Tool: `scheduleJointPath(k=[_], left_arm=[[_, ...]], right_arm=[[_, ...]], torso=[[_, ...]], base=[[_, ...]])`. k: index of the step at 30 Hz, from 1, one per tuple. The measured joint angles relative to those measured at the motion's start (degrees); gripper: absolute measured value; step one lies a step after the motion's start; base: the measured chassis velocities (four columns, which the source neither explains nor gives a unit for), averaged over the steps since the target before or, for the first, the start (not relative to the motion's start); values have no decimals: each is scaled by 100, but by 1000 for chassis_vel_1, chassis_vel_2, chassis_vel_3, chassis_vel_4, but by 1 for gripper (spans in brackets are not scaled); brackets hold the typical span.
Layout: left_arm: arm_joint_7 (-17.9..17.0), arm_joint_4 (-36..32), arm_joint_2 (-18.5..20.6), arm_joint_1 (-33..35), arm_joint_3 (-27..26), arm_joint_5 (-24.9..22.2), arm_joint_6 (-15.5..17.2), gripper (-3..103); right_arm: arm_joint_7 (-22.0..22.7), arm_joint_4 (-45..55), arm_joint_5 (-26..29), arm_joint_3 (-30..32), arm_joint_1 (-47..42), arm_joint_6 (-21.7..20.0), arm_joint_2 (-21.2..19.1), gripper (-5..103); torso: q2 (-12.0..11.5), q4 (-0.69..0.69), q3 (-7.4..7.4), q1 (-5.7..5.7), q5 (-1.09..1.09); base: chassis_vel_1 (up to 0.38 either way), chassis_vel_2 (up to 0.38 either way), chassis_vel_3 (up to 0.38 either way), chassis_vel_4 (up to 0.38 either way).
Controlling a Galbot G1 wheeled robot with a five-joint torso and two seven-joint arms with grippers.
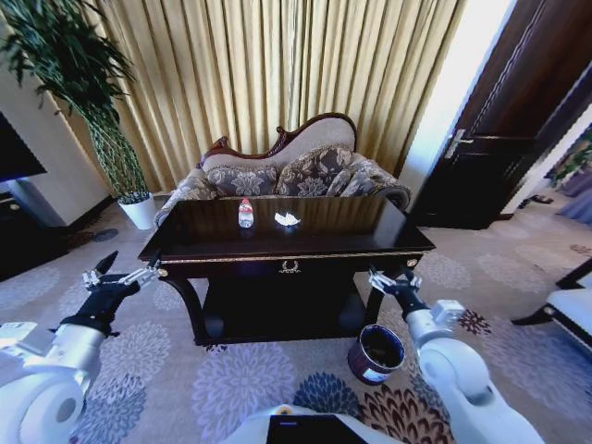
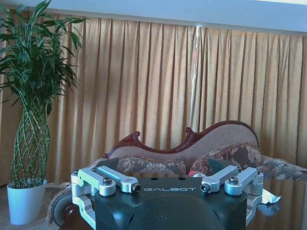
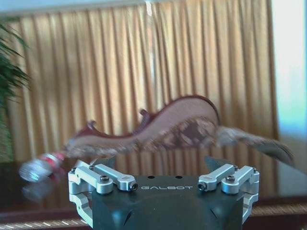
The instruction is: Move to the front of the table and place the trash on the table into the trash bin.
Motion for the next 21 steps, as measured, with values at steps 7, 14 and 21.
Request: scheduleJointPath(k=[7, 14, 21], left_arm=[[-27, 0, -19, 10, -4, -11, 3, 100], [-27, 0, -27, 21, -2, -18, 7, 100], [-27, 0, -12, 54, -62, -42, 4, 100]], right_arm=[[0, 351, -141, -7, -104, -170, -95, 100], [0, 157, -227, -5, -31, -220, -125, 100], [1, 80, -250, 9, 29, -232, -119, 100]], torso=[[0, 0, 0, 0, 1], [0, 0, 0, 0, 1], [0, 0, 0, -1, 2]], base=[[0, 0, 0, 0], [0, 0, 0, 0], [-6, 9, 4, -3]])
